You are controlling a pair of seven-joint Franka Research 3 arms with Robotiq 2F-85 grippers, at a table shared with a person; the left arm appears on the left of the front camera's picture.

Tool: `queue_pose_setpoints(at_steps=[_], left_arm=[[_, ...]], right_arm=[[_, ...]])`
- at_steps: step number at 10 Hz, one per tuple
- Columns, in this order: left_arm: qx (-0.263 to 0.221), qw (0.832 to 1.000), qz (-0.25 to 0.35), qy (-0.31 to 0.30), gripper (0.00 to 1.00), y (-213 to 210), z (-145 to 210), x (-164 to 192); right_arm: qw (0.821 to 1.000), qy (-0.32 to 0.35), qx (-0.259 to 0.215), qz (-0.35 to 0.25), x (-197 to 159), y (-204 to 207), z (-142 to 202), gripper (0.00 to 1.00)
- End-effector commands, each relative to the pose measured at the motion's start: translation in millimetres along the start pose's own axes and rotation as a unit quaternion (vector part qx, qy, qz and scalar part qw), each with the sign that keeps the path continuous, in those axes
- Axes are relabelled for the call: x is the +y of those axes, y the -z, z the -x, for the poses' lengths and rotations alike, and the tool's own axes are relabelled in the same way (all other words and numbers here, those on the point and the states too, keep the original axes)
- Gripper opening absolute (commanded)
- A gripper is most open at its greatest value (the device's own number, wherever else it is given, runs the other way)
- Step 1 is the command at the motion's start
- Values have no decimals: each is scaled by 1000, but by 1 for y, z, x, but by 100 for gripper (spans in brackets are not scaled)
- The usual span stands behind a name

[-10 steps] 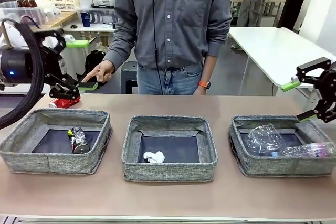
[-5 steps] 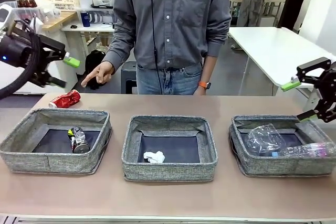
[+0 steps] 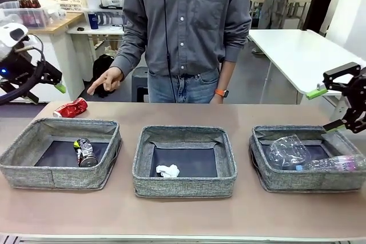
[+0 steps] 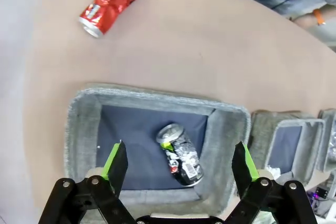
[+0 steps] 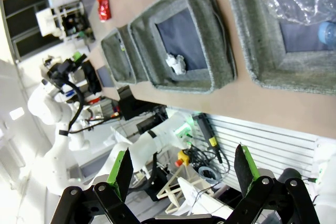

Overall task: Sort the waste into the appropriate baskets.
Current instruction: Pick up the waste item pointed out by the person.

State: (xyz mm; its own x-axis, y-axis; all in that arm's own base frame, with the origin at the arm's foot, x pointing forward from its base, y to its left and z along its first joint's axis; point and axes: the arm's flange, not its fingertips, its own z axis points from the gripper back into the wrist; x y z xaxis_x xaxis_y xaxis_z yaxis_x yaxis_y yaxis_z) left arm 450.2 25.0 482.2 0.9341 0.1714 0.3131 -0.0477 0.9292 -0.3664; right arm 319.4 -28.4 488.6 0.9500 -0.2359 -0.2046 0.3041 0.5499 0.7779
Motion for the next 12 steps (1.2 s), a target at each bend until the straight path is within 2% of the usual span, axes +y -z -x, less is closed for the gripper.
queue_pose_setpoints(at_steps=[1,2,3,4,5,6,8,9,10,12], left_arm=[[4,999,44,9,100,-8,3,-1],[4,999,44,9,100,-8,3,-1],[2,1000,15,1,100,-2,1,-4],[49,999,-9,7,100,8,-32,1],[101,993,-30,53,100,29,-71,7],[132,987,-48,85,100,47,-97,14],[135,980,-110,98,100,82,-143,26],[154,973,-135,103,100,105,-164,39],[178,969,-119,125,100,126,-175,45],[186,967,-91,151,100,155,-184,50]], right_arm=[[1000,-4,-2,-2,3,-1,-2,100],[1000,-4,-2,-2,3,-1,-2,100],[1000,-4,-2,-2,3,-1,-2,100],[1000,-4,-2,-2,3,-1,-2,100],[1000,-4,-2,-2,3,-1,-2,100],[1000,-4,-2,-2,3,-1,-2,100],[1000,-4,-2,-2,3,-1,-2,100],[1000,-4,-2,-2,3,-1,-2,100],[1000,-4,-2,-2,3,-1,-2,100],[1000,-4,-2,-2,3,-1,-2,100]])
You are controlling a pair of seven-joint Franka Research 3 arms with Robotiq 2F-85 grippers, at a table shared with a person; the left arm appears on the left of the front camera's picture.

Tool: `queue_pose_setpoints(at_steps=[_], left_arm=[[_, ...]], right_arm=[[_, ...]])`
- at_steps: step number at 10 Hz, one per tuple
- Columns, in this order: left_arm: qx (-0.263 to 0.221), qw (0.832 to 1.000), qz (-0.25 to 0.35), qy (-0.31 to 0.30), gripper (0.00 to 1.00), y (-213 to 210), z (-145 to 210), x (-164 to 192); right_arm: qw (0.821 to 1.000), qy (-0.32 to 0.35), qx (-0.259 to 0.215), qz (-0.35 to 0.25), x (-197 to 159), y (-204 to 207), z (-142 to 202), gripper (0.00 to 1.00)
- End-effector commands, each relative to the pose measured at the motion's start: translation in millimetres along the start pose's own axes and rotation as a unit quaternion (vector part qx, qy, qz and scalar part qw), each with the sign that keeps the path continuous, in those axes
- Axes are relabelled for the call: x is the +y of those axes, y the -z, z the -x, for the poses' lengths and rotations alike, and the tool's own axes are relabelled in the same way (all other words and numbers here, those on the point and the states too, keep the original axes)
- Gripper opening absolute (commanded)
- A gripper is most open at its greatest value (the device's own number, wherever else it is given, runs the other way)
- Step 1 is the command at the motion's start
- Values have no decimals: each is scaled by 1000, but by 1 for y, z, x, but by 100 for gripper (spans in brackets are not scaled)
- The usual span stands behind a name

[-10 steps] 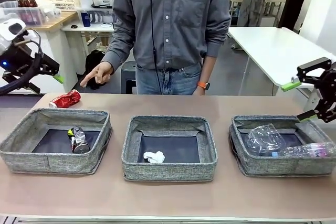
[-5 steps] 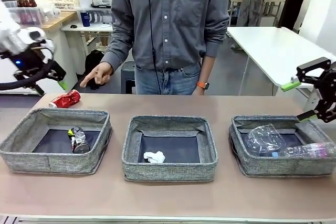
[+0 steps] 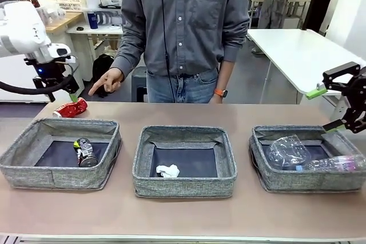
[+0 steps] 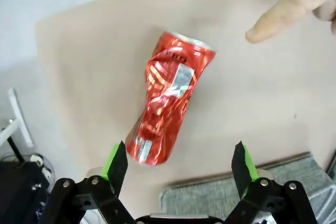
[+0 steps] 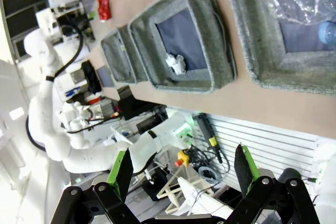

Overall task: Sort the waste into the appropriate baskets.
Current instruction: Pick up the waste item pointed out by the person.

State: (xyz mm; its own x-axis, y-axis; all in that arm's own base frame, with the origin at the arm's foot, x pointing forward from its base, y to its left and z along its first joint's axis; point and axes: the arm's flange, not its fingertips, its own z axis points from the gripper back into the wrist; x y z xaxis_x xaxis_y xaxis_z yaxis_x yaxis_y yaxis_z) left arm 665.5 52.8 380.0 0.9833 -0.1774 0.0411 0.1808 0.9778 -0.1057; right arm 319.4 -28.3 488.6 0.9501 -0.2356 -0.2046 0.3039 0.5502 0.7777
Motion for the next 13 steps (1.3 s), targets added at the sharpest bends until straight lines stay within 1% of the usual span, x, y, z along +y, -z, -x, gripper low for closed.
queue_pose_setpoints(at_steps=[1,4,6,13], left_arm=[[11,999,17,32,100,6,-14,1],[7,999,7,41,100,41,-21,-3],[5,999,3,50,100,53,-23,-9],[14,998,6,57,100,62,-24,-10]], right_arm=[[1000,-4,-2,-2,3,-1,-2,100],[1000,-4,-2,-2,3,-1,-2,100],[1000,-4,-2,-2,3,-1,-2,100],[1000,-4,-2,-2,3,-1,-2,100]])
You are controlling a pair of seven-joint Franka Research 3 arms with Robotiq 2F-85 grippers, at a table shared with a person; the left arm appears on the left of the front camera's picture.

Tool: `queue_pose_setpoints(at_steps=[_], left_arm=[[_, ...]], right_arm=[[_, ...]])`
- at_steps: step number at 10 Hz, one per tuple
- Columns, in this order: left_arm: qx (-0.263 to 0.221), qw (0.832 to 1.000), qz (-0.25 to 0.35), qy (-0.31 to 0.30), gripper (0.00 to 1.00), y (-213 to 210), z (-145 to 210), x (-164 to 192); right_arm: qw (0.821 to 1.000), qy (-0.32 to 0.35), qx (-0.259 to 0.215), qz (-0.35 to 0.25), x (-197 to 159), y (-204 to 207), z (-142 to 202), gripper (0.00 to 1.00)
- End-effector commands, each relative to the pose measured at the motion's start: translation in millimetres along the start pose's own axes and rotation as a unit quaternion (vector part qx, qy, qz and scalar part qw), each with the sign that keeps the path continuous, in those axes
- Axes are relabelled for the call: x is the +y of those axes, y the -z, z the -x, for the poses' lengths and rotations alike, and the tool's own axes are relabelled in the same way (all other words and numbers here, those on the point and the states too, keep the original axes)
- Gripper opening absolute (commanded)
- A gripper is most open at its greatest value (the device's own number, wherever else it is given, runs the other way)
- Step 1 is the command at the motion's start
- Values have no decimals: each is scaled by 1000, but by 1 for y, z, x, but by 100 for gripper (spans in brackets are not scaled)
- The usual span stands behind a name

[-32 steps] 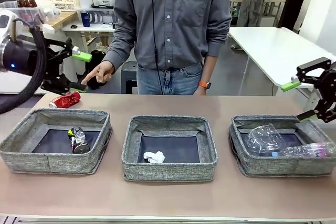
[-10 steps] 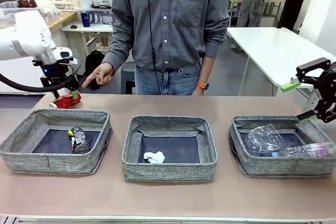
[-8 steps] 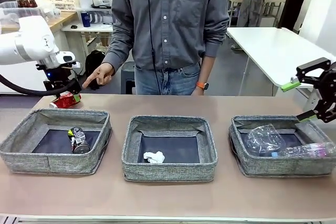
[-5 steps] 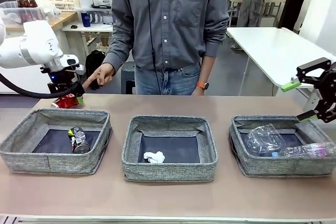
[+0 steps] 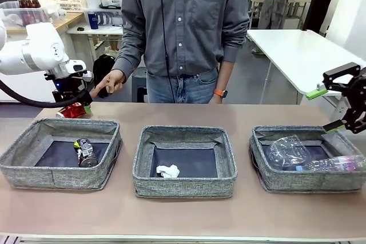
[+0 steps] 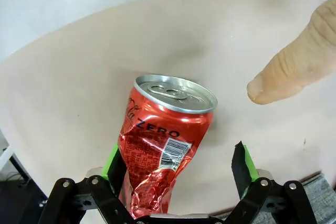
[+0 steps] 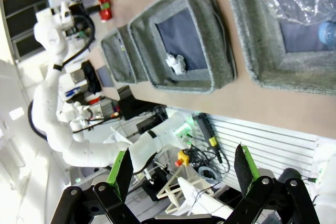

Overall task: Sort the waste into the appropriate baskets.
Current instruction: Pick up the waste item pointed out by the person.

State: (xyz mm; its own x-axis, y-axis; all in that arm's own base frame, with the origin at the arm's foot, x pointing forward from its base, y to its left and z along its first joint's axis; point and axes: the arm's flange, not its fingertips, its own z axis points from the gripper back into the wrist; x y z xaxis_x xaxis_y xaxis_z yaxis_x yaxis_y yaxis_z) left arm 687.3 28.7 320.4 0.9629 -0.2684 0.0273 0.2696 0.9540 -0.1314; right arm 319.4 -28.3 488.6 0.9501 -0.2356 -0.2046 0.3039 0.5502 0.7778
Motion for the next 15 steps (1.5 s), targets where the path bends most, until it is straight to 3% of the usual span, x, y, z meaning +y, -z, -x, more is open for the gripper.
queue_pose_setpoints(at_steps=[1,3,4,11,13,15], left_arm=[[1,1000,-10,8,69,0,-1,3],[4,1000,-16,-1,9,0,1,1],[5,1000,-18,0,0,1,1,1],[18,999,-24,-32,0,-6,9,2],[29,998,-45,-45,0,-38,24,6],[-11,997,-55,-58,0,-111,42,-2]], right_arm=[[1000,-4,-2,-2,3,-1,-2,100],[1000,-4,-2,-2,3,-1,-2,100],[1000,-4,-2,-2,3,-1,-2,100],[1000,-4,-2,-2,3,-1,-2,100],[1000,-4,-2,-2,3,-1,-2,100],[1000,-4,-2,-2,3,-1,-2,100]])
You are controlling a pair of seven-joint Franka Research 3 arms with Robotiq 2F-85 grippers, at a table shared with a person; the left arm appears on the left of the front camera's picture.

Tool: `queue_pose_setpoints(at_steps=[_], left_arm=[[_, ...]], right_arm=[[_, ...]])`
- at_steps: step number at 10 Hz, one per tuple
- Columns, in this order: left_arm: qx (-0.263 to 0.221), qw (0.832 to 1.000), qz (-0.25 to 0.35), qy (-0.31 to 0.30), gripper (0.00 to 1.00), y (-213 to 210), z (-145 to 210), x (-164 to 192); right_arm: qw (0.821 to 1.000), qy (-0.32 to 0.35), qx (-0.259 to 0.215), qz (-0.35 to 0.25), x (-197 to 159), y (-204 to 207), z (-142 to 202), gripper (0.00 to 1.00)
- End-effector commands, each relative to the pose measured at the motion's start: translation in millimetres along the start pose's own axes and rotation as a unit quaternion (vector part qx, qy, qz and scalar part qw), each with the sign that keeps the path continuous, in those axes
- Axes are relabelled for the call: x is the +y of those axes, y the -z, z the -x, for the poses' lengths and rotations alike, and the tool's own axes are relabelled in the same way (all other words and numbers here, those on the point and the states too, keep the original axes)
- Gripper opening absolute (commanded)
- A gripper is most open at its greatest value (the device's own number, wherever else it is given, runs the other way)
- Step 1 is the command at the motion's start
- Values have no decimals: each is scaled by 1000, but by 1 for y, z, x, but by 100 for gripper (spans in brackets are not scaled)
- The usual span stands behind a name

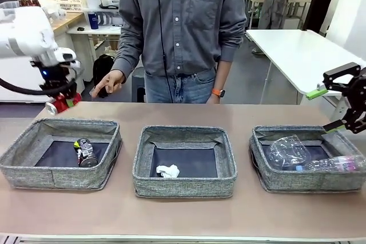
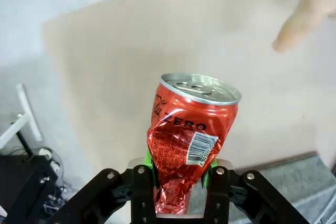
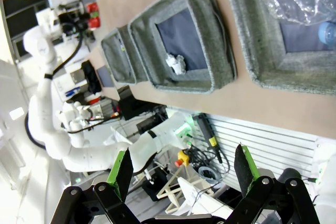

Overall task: Sort the waste into the appropriate baskets.
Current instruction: Pick up the waste item pointed out by the person.

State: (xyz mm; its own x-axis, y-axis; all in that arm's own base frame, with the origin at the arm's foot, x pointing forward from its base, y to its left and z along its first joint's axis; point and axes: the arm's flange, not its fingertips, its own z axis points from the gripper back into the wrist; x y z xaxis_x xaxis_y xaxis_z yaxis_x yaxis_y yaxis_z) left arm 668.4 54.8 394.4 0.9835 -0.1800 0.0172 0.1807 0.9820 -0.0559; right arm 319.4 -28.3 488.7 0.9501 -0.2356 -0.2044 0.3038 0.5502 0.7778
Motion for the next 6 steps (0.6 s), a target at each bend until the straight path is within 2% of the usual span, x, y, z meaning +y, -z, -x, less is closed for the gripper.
queue_pose_setpoints(at_steps=[1,2,3,4,6], left_arm=[[-24,999,-1,-21,0,-83,33,-17],[-15,999,14,-32,0,-121,47,-29],[3,998,59,-37,0,-156,66,-45],[38,995,85,-35,0,-188,86,-57],[52,988,108,-93,0,-235,118,-75]], right_arm=[[1000,-4,-2,-2,3,-1,-2,100],[1000,-4,-2,-2,3,-1,-2,100],[1000,-4,-2,-2,3,-1,-2,100],[1000,-4,-2,-2,3,-1,-2,100],[1000,-4,-2,-2,3,-1,-2,100]])
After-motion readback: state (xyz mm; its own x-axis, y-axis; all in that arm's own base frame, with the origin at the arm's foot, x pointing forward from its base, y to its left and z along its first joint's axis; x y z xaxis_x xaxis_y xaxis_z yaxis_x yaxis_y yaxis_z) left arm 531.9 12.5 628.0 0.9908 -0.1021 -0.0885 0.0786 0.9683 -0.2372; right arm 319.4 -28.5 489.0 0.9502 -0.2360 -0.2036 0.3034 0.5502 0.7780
